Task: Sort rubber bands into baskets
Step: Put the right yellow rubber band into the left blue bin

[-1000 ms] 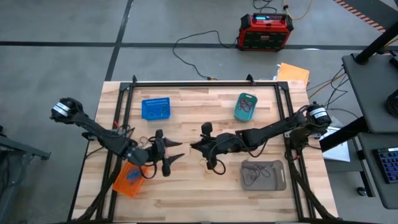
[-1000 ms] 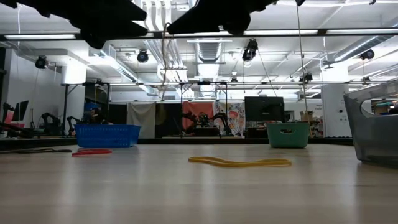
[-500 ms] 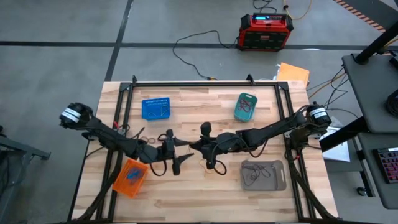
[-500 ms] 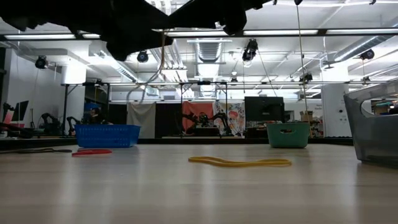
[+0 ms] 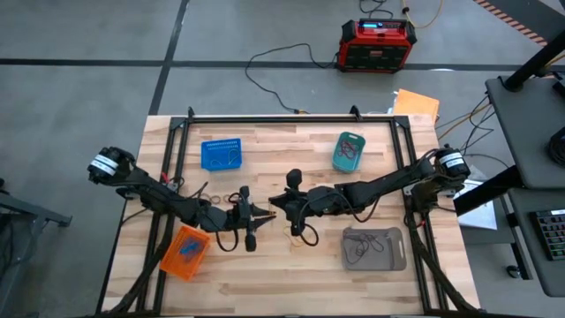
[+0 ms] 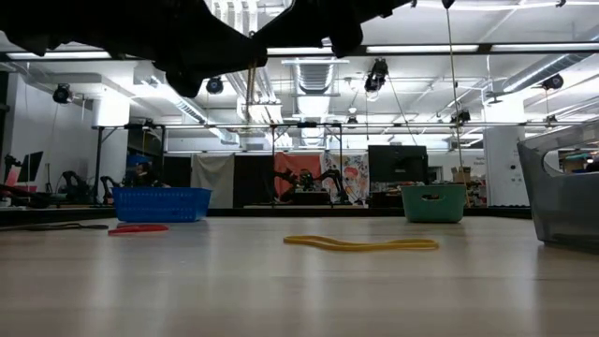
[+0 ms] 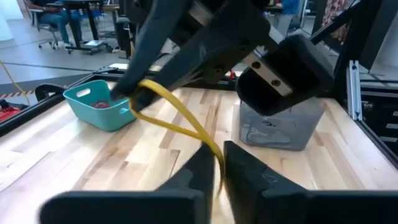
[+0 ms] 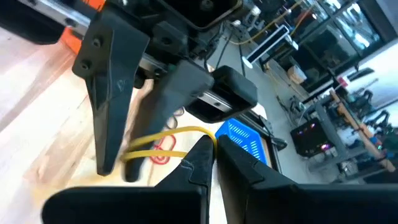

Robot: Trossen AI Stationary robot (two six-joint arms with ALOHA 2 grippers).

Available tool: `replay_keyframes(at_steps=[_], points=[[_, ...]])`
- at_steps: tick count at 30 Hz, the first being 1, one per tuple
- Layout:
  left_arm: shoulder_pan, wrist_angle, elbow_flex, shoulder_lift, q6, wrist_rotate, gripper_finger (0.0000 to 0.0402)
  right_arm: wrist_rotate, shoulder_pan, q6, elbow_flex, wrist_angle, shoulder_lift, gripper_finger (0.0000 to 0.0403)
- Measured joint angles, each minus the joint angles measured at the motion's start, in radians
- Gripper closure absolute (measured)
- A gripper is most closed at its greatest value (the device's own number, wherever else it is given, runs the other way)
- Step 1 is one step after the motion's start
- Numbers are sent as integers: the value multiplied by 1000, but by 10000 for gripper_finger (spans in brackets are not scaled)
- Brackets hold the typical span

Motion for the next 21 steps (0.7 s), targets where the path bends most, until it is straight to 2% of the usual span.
replay_keyframes(at_steps=[10, 17, 21], points=[[0, -38, 0, -34, 7, -15, 401, 0, -8, 105, 0, -10, -4, 381], [11, -193, 0, -135, -87, -68, 401, 23, -31, 257, 0, -52, -56, 307], [17, -321, 0, -206, -147, -139, 401, 22, -56, 346, 0, -136, -88, 265]])
